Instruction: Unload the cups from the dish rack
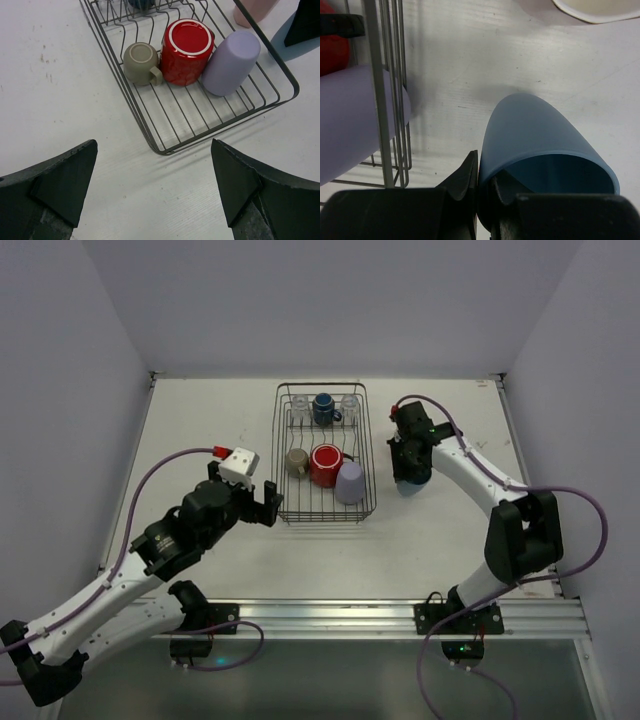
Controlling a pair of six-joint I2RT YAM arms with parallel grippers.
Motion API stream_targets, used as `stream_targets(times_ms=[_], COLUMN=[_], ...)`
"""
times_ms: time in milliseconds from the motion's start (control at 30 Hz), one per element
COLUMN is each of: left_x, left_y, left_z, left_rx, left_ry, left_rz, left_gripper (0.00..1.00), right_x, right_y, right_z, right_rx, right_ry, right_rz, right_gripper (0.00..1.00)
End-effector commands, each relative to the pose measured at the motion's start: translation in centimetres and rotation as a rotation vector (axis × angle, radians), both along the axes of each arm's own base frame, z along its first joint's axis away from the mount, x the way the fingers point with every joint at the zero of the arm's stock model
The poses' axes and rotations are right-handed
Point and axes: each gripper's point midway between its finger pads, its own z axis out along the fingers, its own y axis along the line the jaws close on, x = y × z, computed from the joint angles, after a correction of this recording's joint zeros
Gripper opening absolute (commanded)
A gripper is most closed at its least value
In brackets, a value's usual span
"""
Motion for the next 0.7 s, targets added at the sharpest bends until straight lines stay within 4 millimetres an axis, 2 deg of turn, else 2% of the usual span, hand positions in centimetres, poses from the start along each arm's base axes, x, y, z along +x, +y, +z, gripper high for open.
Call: stream_targets(times_ms=[0, 167, 300, 333, 567, 633, 667], left_x=[0.1, 0.2, 0.2, 0.2, 0.1, -0.1, 0.0], left_y=[-0.3, -0.7, -1.1, -1.2, -2.8, -3.7, -4.1], left_z=[-0.1, -0.4, -0.3, -0.3, 0.8, 1.1, 1.6], left_rx=[0.012, 0.021, 0.013, 0.008, -0.037, -0.068, -0.082], left_ry=[-0.014, 0.000, 0.006, 0.008, 0.023, 0.036, 0.037], left_rz=[-0.022, -0.037, -0.049, -0.054, -0.101, -0.132, -0.141], left_gripper=[1.00, 1.00, 1.00, 1.00, 0.98, 0.98, 0.98], right_x=[1.4, 1.4, 1.5, 1.6, 1.8, 1.7, 1.6], right_y=[1.1, 1.1, 1.3, 1.3, 1.6, 1.6, 1.8], right_z=[0.2, -1.1, -1.0, -0.9, 1.4, 3.5, 4.4], right_rx=[0.029, 0.022, 0.024, 0.027, 0.053, 0.081, 0.096], right_ry=[-0.021, 0.009, 0.008, 0.005, -0.049, -0.105, -0.131], right_rz=[0.044, 0.046, 0.050, 0.051, 0.047, 0.044, 0.048], right_gripper=[0.04, 0.10, 0.34, 0.37, 0.42, 0.45, 0.50])
